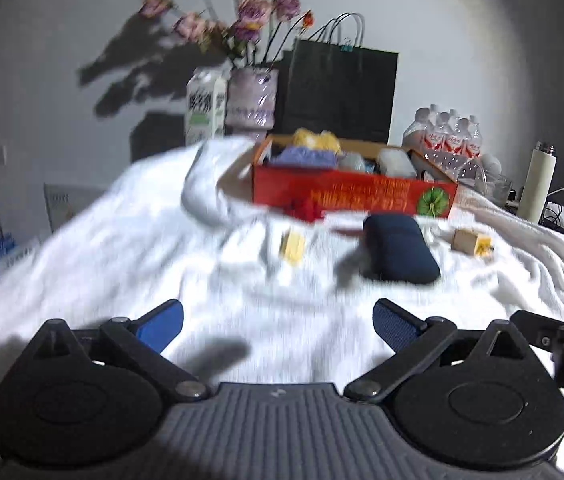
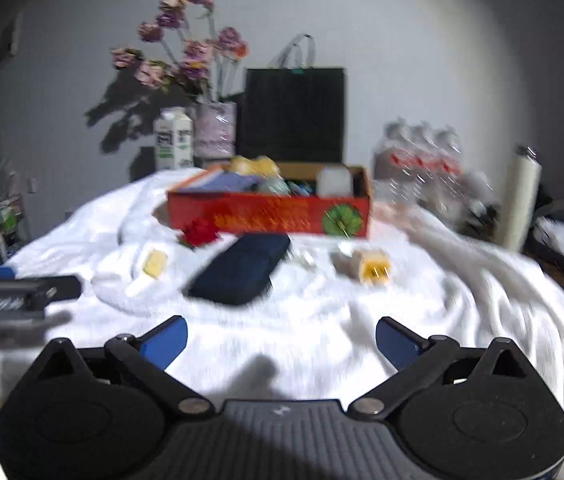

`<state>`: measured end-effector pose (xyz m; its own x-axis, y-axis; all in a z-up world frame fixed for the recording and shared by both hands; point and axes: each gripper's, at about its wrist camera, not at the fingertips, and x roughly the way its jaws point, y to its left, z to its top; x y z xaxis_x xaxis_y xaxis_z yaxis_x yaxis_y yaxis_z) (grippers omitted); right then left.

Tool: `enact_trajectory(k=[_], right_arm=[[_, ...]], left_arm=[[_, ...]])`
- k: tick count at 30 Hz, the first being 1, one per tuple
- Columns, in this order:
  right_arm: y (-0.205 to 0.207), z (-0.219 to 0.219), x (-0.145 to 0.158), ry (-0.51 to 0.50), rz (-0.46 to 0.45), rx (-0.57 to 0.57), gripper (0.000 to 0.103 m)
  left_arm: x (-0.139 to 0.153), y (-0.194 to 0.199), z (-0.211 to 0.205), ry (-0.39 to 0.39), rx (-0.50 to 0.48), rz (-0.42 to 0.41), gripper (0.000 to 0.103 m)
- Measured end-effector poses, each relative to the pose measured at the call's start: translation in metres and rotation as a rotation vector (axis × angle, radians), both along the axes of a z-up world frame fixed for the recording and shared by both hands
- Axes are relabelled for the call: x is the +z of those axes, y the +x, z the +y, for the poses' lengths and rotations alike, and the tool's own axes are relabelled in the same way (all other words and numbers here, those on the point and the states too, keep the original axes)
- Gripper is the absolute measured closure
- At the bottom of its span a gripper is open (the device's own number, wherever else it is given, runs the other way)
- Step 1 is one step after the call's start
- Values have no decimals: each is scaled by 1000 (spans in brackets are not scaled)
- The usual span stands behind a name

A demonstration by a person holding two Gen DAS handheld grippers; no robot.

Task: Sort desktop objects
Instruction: 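Grasp the white round disc with the left tool while the right grasps the yellow block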

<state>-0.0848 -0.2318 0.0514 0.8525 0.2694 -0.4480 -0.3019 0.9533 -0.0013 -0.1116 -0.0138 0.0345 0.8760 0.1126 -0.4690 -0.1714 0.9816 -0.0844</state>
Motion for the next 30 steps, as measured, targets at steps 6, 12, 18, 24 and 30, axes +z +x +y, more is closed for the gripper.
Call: enact_trajectory(k=[6, 12, 18, 24, 30], right_arm=[[-10, 3, -29, 60, 93, -27, 2], [-9, 12, -26, 57, 61, -22, 2], [6, 22, -18, 62, 61, 26, 10], [50, 56, -1, 136, 69, 163, 40], [124, 102, 0, 273, 190, 251, 46]], left_arm=[[-9, 0, -5, -3, -39, 6, 3], [-5, 22, 8, -10, -86, 15, 26], [-7, 66, 46, -36, -39, 52, 49], [-16, 111, 65, -49, -91, 111, 62], [-27, 118, 63, -37, -115, 120, 52]])
